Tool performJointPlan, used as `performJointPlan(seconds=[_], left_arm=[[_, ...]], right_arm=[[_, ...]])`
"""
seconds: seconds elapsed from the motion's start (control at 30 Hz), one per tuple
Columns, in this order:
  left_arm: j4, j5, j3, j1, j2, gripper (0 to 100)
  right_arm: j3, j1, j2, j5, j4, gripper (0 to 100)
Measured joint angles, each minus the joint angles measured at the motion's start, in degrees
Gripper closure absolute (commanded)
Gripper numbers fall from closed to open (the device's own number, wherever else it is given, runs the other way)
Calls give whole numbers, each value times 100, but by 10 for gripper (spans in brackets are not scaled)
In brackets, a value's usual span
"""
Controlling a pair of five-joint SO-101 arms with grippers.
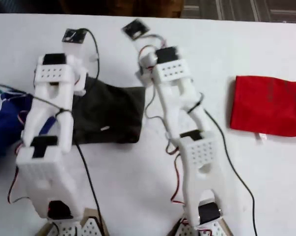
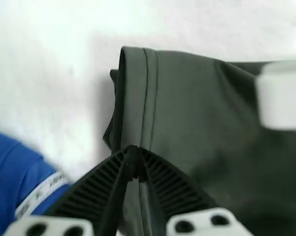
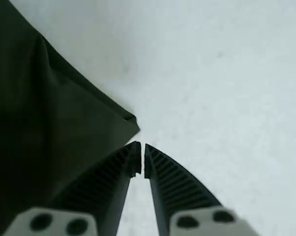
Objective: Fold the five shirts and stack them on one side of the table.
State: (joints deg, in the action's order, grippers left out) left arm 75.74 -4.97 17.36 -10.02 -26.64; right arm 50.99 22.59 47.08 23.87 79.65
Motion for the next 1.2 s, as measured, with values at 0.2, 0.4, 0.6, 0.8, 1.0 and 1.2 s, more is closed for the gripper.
performJointPlan(seconds=[0.2,0.4,0.6,0.8,1.0,1.2], left_arm=[[554,0,1213,-9,-1301,969],[1275,0,2558,-185,-2365,969],[2031,-9,3842,-440,-3147,969],[2514,-9,4677,-510,-3543,969],[2567,-9,4712,-571,-3393,949],[2567,-571,4484,-756,-2505,845]], right_arm=[[70,176,554,501,-193,981],[554,35,1143,563,-193,981],[958,-26,1424,571,-193,981],[1116,-44,1442,571,-141,981],[1442,-114,1451,580,229,981],[2462,-123,1451,580,1011,981]])
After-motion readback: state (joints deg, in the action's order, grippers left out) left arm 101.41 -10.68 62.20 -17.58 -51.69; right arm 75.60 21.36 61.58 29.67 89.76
